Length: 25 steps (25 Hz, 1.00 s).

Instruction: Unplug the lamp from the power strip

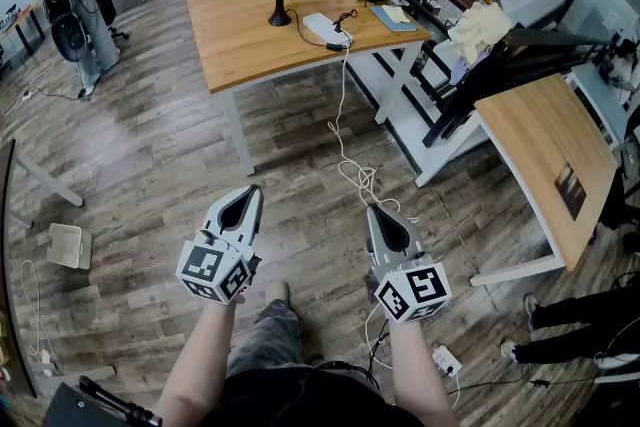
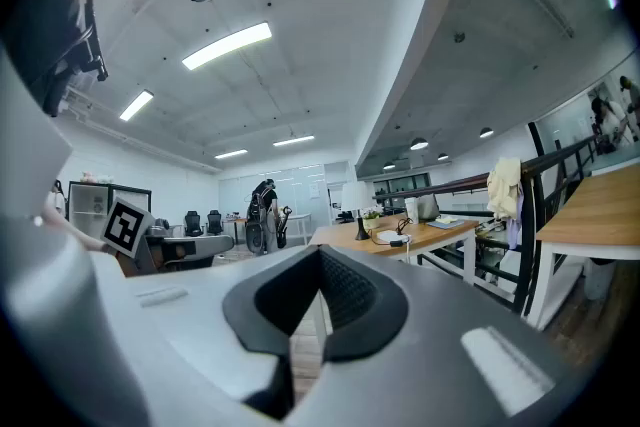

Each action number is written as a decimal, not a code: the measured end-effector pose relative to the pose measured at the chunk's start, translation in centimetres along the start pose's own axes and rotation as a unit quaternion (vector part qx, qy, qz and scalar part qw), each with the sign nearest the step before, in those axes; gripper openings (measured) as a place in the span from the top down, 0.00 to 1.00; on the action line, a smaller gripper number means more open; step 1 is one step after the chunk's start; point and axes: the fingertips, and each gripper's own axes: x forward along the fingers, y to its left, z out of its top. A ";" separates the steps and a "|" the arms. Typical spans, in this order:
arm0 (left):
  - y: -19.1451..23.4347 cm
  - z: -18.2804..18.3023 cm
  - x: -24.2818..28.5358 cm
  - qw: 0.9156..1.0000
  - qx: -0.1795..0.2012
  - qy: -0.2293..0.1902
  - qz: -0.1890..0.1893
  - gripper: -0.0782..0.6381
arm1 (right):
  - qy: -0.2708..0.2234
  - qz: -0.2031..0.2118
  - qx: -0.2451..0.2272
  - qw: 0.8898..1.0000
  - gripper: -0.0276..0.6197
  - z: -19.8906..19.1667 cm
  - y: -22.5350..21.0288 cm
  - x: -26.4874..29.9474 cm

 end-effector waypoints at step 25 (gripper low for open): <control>14.4 2.1 12.9 1.000 -0.016 -0.006 -0.020 0.90 | -0.032 -0.023 0.003 0.999 0.95 1.5 -6.2 18.0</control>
